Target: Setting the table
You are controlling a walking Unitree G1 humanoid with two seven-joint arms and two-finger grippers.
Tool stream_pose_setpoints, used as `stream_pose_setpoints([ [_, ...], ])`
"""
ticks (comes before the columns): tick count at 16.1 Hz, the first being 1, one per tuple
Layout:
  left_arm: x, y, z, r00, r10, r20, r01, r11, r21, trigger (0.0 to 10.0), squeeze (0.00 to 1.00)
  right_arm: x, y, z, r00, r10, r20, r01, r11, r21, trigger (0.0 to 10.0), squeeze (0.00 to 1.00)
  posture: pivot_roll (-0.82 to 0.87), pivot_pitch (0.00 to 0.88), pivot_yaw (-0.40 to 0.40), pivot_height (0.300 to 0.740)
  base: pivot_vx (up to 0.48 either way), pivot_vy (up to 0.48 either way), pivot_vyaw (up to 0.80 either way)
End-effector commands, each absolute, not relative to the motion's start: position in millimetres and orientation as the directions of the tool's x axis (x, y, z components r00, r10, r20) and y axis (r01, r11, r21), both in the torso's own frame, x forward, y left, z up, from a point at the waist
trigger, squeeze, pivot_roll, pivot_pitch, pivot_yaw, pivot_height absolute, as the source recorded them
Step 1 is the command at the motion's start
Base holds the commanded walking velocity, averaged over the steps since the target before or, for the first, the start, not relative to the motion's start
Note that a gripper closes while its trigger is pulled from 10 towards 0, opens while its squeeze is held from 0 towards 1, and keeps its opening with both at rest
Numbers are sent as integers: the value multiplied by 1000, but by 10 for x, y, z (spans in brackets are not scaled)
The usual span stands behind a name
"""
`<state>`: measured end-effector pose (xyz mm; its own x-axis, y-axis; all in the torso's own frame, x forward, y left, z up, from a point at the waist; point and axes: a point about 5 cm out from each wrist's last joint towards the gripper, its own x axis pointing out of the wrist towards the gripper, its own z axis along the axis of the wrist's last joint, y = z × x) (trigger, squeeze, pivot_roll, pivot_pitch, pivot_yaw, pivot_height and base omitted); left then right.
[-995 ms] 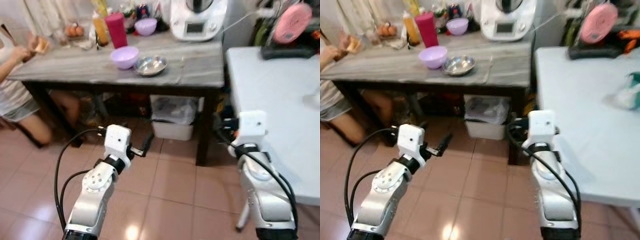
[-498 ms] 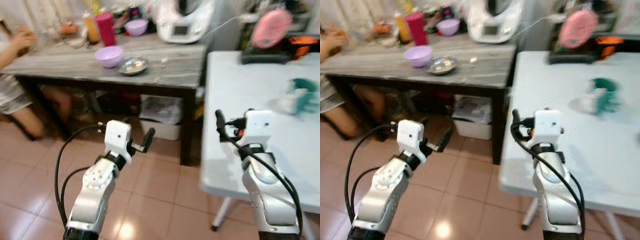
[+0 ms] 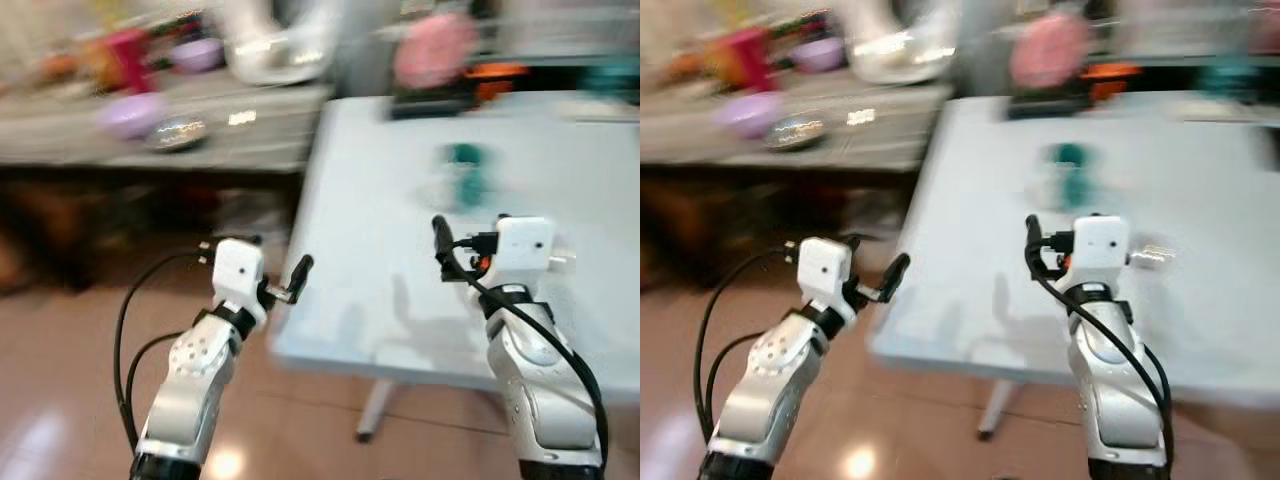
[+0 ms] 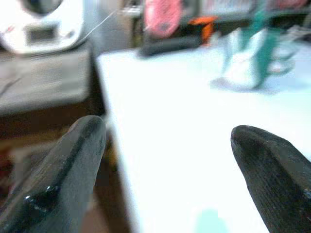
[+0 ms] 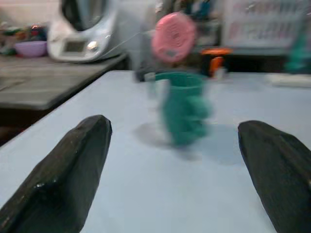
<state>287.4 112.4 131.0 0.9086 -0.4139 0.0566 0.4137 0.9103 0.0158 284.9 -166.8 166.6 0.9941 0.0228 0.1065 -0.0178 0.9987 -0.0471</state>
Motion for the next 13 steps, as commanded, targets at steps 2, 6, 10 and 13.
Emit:
stream_pose_setpoints([
  [2,2861,1246,1270,924,-380,33,379,925,32,10000,0,2849,-1566,1665,993,53,104,-50,998,-34,10000,0,-228,56,102,740,0,-306,0],
  [6,2849,1238,1271,921,-388,39,388,922,24,10000,0,2841,-1576,1647,994,47,98,-44,999,-32,10000,0,-229,58,107,740,0,-75,0],
  [10,2813,1267,1215,918,-395,20,395,918,27,10000,0,2830,-1562,1616,995,44,86,-42,999,-24,10000,0,-229,62,108,740,0,0,0],
  [13,2754,1208,1156,887,-462,6,460,884,81,10000,0,2833,-1558,1580,998,23,63,-23,1000,-7,10000,0,-227,69,110,740,0,0,0],
])
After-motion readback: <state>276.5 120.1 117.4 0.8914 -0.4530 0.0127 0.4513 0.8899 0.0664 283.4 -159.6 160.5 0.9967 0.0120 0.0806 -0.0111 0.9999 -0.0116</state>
